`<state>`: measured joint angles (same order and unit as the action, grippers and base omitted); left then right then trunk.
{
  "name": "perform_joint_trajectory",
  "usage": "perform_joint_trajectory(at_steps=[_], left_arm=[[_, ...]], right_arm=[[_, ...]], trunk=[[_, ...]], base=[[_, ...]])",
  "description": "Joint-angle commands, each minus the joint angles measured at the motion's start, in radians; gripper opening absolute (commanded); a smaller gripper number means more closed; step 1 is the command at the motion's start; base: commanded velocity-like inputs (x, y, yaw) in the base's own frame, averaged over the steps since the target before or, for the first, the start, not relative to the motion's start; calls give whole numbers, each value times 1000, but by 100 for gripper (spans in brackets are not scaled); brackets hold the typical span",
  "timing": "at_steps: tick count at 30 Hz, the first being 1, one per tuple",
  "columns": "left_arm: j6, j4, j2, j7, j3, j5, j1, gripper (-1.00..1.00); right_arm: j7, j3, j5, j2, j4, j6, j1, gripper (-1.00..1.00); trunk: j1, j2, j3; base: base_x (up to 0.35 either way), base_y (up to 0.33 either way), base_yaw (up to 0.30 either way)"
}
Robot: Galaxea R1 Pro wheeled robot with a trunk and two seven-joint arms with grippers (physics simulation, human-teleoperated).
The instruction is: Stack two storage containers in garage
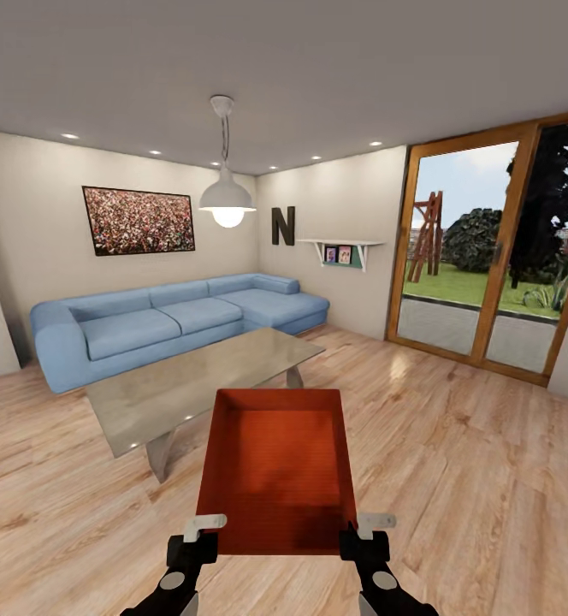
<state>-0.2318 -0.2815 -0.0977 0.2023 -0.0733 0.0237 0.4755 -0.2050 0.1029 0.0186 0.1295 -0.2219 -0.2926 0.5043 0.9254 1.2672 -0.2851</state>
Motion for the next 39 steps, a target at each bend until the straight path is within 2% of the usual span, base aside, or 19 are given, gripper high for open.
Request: perform_joint_trajectory(at_steps=[1, 3, 4, 10, 15, 19, 34, 35, 39], left_arm=[[-4, 4, 6, 12, -3, 13, 0, -100], [-4, 4, 6, 12, -3, 13, 0, -100], [-6, -5, 6, 12, -5, 8, 0, -100], [-6, 1, 6, 11, -7, -14, 0, -100], [-5, 2, 6, 11, -22, -21, 0, -100], [-5, 2, 6, 11, -29, -22, 0, -100], [-4, 2, 6, 11, -23, -30, 0, -100], [-4, 2, 6, 11, -4, 2, 0, -100], [-4, 2, 6, 11, -5, 2, 0, -100]], right_arm=[[-4, -3, -7, -1, -8, -92, 1, -100], [-4, -3, -8, -1, -8, -92, 1, -100], [-4, 2, -5, 0, -7, -6, 1, -100], [-6, 24, 45, 3, 30, -48, 1, -100], [-19, 76, 113, 7, 68, -97, 1, -100], [-23, 110, 150, 7, 76, -104, 1, -100], [-34, 209, 245, 3, 76, -105, 1, -100], [-5, -5, 8, 9, 1, -105, 1, -100], [-5, -5, 8, 9, 1, -105, 1, -100]], trunk=[[0, 1, -1], [0, 1, -1], [0, 1, -1], [0, 1, -1], [-19, -34, 14], [-34, -62, 27], [-92, -167, 74], [-96, -174, 77], [-111, -202, 90]], base=[[0, 0, 0], [0, 0, 0], [0, 0, 0], [0, 0, 0], [0, 0, 0], [0, 0, 0], [0, 0, 0], [0, 0, 0], [0, 0, 0]])
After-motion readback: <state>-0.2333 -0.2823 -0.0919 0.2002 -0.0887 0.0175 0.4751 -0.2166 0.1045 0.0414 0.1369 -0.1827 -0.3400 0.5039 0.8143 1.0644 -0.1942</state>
